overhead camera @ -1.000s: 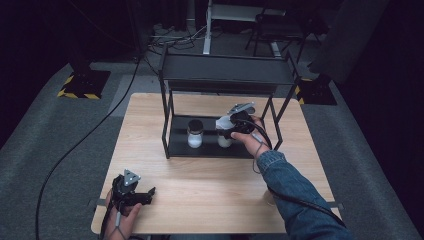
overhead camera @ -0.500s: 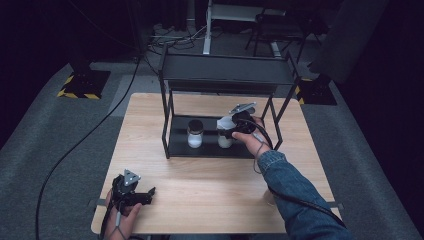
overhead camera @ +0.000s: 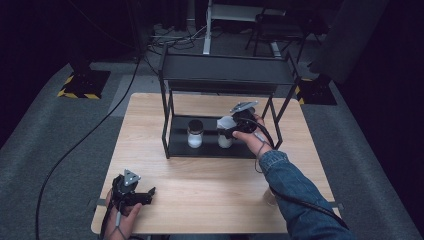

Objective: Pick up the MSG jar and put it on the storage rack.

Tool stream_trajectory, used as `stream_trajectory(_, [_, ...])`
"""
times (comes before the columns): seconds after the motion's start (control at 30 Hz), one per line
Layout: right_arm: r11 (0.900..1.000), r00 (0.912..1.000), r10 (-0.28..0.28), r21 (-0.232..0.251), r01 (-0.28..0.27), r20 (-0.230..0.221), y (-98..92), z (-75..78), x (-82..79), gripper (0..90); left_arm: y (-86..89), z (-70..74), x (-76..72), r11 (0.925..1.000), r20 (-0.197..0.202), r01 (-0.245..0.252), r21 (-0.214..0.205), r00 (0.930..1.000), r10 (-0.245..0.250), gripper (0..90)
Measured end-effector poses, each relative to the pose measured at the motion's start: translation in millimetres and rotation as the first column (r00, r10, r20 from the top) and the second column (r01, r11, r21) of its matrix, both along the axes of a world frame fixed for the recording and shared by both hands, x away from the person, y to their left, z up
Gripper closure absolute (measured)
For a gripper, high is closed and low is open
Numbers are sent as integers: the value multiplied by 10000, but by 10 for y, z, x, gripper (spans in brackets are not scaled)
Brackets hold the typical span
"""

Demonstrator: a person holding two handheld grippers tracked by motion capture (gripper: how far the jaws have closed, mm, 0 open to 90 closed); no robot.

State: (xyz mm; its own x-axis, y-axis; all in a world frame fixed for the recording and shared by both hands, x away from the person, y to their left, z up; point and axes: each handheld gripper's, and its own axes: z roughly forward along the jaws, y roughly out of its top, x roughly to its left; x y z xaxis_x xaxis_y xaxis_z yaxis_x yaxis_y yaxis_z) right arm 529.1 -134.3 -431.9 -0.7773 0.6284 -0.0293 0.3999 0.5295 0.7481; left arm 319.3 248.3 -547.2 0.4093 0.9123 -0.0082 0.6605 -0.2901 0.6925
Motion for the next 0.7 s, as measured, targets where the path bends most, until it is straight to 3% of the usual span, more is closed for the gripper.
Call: stream_trajectory(0.7, [9993,9976,-116,366,91,686,-342,472,-386,134,-9,-3,20,10000,-54,-21,10,10000,21,23])
